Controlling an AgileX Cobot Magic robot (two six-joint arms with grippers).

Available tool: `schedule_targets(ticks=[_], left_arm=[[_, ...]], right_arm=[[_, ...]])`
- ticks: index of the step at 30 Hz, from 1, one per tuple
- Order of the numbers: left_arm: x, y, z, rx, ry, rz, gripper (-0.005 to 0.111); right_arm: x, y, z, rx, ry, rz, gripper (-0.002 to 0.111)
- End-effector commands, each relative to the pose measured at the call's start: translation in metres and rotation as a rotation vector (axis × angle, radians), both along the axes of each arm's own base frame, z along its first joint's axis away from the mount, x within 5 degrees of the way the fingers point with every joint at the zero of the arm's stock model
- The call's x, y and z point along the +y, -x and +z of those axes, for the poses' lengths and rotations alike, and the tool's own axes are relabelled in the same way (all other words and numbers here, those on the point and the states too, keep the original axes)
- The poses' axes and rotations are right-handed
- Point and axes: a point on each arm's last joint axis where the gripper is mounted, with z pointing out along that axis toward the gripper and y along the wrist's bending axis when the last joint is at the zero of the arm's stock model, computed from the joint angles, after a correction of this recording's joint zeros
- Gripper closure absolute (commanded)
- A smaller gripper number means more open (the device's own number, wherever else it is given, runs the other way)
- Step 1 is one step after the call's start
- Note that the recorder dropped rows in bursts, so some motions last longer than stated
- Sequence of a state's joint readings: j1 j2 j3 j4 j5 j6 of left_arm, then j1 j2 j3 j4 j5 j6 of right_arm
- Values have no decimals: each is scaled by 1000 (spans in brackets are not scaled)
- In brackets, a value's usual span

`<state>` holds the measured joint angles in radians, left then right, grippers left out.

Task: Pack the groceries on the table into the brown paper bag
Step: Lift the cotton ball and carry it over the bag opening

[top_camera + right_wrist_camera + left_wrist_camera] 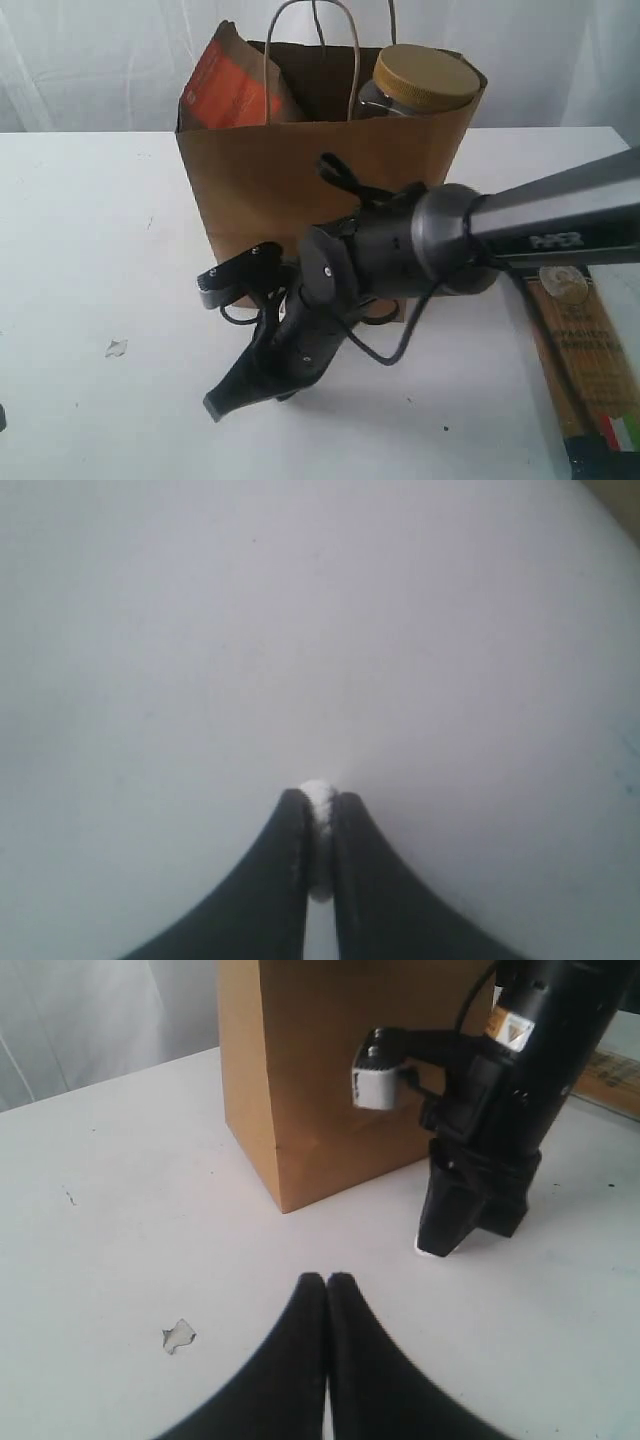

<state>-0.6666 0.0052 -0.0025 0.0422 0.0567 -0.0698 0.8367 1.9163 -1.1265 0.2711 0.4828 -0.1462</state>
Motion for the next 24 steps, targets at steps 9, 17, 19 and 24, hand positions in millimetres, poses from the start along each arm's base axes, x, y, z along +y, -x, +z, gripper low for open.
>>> schedule_targets(ticks=[9, 17, 19, 24], left_arm=[[0, 0, 0, 2, 11, -1, 107], [0, 0, 0, 2, 11, -1, 107], [0, 0, 0, 2, 11, -1, 107], [0, 0, 0, 2, 11, -1, 107]], right_arm=[[-45, 40, 119, -214, -134, 105, 108], [-68, 56, 167, -369, -207, 124, 108], [-72, 55, 172, -423, -189, 135, 108], [-90, 47, 191, -574, -181, 95, 108]])
